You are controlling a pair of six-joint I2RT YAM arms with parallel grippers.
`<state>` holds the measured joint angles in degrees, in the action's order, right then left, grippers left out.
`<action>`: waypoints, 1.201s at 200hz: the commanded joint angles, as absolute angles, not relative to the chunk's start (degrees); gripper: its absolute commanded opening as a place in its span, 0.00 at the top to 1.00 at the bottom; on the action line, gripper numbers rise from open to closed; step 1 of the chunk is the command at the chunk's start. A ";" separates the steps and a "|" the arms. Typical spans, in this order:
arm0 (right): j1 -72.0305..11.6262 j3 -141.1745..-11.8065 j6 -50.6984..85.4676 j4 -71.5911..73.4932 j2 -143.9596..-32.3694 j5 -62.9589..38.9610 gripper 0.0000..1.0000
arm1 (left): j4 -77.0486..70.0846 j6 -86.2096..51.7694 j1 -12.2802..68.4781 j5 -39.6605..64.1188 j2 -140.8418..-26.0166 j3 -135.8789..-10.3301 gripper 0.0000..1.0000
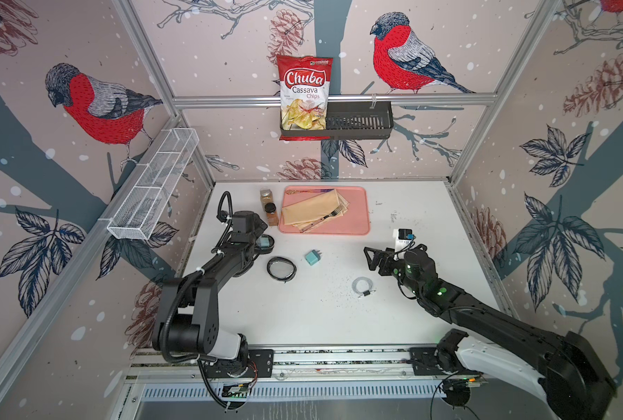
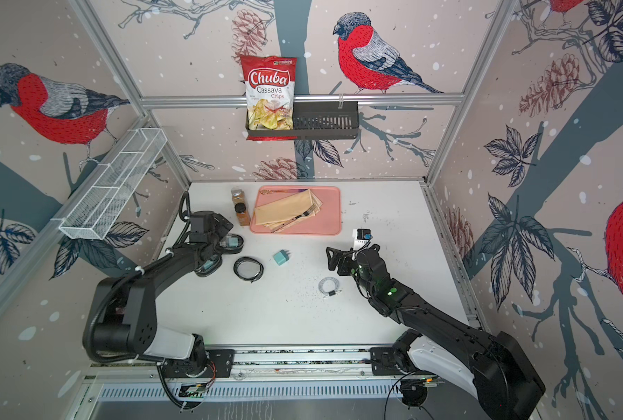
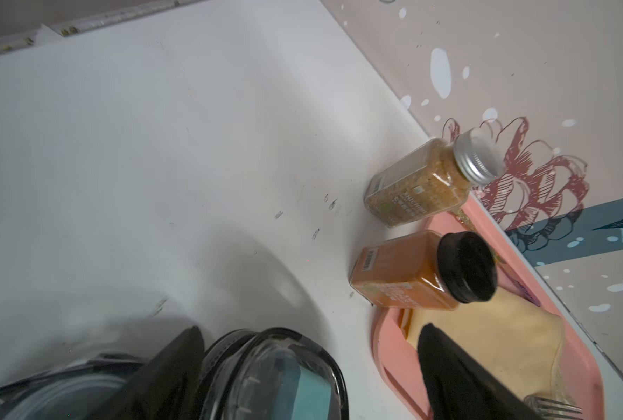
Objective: Pack away charging kits
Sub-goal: Place the storage bag at the center of the board.
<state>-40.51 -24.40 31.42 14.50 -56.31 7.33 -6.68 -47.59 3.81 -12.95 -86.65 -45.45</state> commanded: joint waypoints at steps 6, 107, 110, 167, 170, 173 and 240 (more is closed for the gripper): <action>-40.69 -24.87 31.58 14.65 -56.51 8.30 0.04 | -7.16 -48.02 3.60 -7.49 -91.07 -48.50 0.05; -41.70 -26.93 32.98 15.02 -61.61 8.54 0.06 | -4.03 -51.44 6.70 -4.89 -84.45 -46.37 0.07; -41.76 -27.09 32.96 14.89 -61.83 8.63 0.06 | -3.19 -51.61 6.95 -5.79 -83.52 -46.40 0.07; -44.56 -28.30 33.40 14.85 -65.03 10.99 0.09 | 15.04 -58.72 13.37 -10.43 -69.62 -45.22 0.04; -44.68 -28.25 33.46 15.04 -64.99 10.99 0.09 | 14.90 -58.90 14.17 -10.48 -69.26 -44.87 0.04; -44.71 -28.22 33.49 15.07 -64.98 10.99 0.09 | 14.54 -58.97 15.01 -10.46 -68.85 -44.52 0.04; -46.66 -26.44 34.75 14.18 -63.95 13.15 0.09 | 15.74 -55.90 29.01 -13.80 -82.09 -55.49 0.06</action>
<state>-46.11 -27.35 33.39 14.50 -64.75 10.83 11.94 -56.90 25.78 -9.52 -76.62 -49.74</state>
